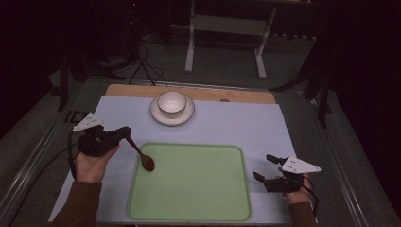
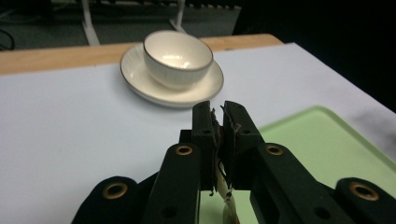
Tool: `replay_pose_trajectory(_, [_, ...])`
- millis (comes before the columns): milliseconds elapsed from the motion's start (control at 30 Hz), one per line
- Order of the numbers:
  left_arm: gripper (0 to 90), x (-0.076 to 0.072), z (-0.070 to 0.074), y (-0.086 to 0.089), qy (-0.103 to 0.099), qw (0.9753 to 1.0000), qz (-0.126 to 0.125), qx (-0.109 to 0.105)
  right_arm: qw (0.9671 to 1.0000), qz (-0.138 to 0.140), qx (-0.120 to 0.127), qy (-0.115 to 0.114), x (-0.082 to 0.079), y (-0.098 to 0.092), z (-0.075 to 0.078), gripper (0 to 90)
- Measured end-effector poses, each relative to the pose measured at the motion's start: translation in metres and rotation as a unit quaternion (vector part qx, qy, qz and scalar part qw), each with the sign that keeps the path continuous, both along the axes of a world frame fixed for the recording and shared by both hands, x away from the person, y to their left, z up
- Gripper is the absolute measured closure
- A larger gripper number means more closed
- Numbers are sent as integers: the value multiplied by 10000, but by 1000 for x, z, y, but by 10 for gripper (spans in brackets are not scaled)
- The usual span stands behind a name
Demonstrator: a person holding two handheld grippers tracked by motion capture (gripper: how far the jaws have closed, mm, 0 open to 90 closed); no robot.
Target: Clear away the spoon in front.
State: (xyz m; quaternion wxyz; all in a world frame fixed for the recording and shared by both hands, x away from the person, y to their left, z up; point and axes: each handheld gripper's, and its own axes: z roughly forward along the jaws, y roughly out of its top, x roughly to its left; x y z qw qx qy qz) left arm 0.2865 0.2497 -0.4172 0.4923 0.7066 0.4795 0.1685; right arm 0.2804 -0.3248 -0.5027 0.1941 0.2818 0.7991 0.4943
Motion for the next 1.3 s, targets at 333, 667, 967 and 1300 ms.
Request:
replay_pose_trajectory(333, [826, 14, -19, -2, 442, 9988, -179, 80, 10000, 2, -23, 32, 0, 1, 0, 140])
replay_pose_trajectory(667, [806, 43, -49, -10, 666, 9975, -218, -96, 10000, 15, -37, 34, 1, 0, -1, 140])
replay_pose_trajectory(967, [798, 48, -72, -13, 550, 9975, -398, -187, 10000, 33, -42, 35, 1, 1, -1, 140])
replay_pose_trajectory(1300, [796, 50, -84, -26, 344, 9971, -680, 50, 9999, 55, -58, 67, 2, 2, -1, 140])
